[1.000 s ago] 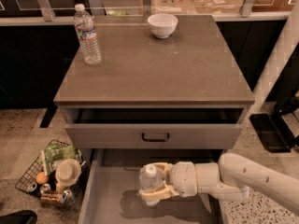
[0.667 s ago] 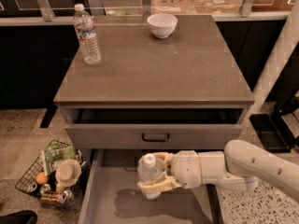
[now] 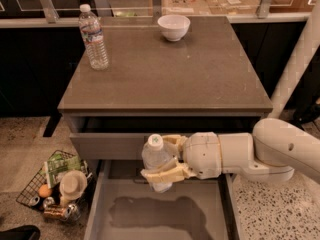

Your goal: Pick blue plastic bottle from middle drawer and place on counter

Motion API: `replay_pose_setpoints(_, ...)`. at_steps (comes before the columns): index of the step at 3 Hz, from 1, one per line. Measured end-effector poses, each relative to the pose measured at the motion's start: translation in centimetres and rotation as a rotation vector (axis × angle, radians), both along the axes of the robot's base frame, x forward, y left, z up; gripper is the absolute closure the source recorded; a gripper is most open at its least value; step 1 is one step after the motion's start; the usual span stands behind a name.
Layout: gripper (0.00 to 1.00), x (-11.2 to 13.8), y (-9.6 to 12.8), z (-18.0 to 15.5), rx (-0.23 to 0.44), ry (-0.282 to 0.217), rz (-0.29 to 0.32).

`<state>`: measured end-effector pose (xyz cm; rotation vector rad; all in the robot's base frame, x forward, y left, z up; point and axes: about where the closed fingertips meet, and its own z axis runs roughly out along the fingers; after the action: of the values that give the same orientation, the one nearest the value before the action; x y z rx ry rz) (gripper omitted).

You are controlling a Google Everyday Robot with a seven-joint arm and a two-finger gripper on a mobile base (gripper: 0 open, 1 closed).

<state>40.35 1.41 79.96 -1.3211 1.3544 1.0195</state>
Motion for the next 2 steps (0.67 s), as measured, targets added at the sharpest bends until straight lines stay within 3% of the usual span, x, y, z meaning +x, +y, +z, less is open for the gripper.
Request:
replay_pose_setpoints(1, 1.0, -0.21, 0.76, 5.56, -0.038, -0.052, -0.035)
replay_pose_setpoints(2, 1.0, -0.2, 0.83, 5.59, -0.035, -0.052, -0.036)
